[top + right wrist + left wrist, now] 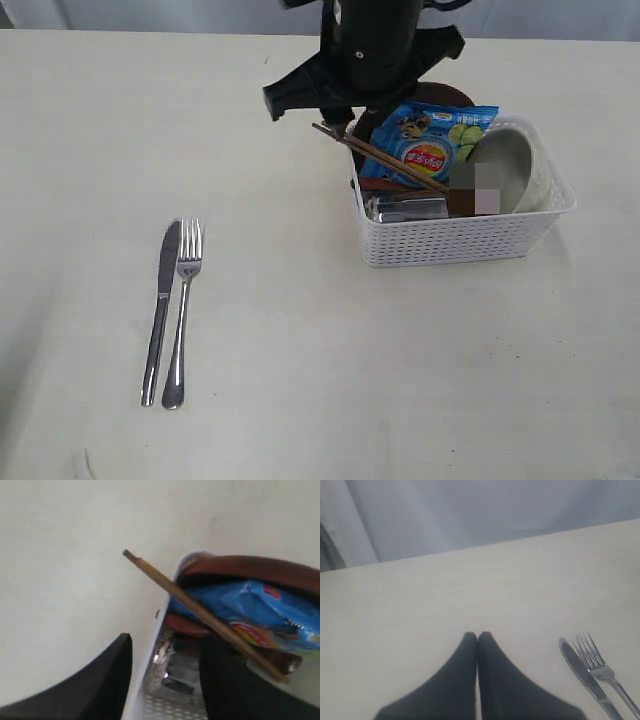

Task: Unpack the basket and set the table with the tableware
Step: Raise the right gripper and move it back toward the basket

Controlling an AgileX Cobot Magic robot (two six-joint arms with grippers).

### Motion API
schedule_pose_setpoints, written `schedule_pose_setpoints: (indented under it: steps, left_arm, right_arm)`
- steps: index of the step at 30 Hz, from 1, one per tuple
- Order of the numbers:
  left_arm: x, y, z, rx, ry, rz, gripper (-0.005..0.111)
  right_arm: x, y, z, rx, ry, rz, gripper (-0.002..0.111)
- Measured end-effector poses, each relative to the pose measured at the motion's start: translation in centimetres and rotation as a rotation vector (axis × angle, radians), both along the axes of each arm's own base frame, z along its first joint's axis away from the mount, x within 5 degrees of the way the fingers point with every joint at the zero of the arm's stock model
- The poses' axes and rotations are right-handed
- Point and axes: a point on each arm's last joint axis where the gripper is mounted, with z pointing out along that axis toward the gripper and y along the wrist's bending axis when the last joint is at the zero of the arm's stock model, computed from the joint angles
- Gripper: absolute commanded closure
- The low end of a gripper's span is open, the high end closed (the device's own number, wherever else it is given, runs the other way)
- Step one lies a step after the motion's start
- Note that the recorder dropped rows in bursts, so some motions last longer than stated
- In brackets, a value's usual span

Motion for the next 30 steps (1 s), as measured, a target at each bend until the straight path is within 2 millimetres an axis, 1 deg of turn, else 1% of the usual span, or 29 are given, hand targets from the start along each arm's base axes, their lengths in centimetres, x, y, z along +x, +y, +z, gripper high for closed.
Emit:
schedule_pose_setpoints:
  steps: [5,8,13,21,24,30]
  left_arm:
    - [0.0,0.0,0.0,0.0,0.0,0.0,0.107]
    - [0.0,0.0,0.0,0.0,0.0,0.0,0.107]
    - [0.0,0.0,0.0,0.0,0.0,0.0,0.107]
    - [0.0,0.0,0.0,0.0,0.0,0.0,0.107]
    - [0.0,0.0,0.0,0.0,0.0,0.0,0.107]
    - [0.0,0.0,0.0,0.0,0.0,0.0,0.107]
  right_arm:
    - [0.4,0.4,0.0,-0.042,-0.052,0.189,0.066]
    - [0.7,0.7,-0.4,-0.06,-0.073,0.279,0.066]
    - [1.4,1.3,-2.1,-0.095,-0.077,0.382,0.066]
    - [2.3,2.0,-4.5,-0.125,-0.081,0.43,0.066]
    - [2.5,2.3,-4.9,-0.122,-0.097,0.442,0.066]
    - [3.1,2.2,-6.1,-0.179,-0.108,0.469,0.066]
